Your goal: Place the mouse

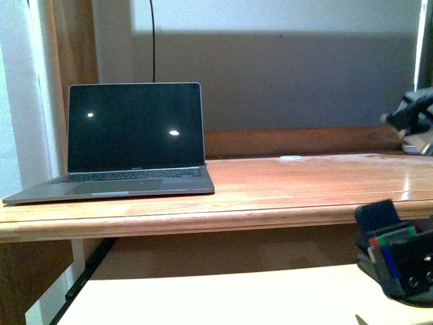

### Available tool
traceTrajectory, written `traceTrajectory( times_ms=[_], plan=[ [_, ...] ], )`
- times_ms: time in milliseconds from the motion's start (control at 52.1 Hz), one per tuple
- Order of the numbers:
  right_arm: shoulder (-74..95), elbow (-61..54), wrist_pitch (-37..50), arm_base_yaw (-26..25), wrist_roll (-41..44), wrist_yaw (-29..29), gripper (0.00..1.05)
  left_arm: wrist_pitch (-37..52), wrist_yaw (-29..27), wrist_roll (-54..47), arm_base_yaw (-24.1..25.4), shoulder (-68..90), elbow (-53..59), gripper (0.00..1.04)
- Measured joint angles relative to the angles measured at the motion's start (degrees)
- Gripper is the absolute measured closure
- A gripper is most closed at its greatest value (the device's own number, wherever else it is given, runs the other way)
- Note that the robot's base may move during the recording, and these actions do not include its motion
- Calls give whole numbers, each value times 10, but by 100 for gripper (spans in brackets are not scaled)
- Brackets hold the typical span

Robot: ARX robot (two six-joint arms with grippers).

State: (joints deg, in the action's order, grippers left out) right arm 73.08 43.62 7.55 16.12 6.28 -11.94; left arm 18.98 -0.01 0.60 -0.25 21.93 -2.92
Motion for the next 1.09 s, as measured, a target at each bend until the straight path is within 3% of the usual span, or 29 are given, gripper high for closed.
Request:
traceTrajectory(
  times_ms=[845,922,999,1095],
  plan=[
    [183,80,28,-32,-10,-61,7,-113,0,0,0,-137,24,102],
    [186,83,25,-35,-22,-55,19,-182,0,0,0,-198,24,102],
    [186,83,21,-38,-26,-52,27,-187,0,0,0,-213,24,102],
    [180,82,11,-46,-40,-34,45,-188,0,0,0,-216,24,102]
  ],
)
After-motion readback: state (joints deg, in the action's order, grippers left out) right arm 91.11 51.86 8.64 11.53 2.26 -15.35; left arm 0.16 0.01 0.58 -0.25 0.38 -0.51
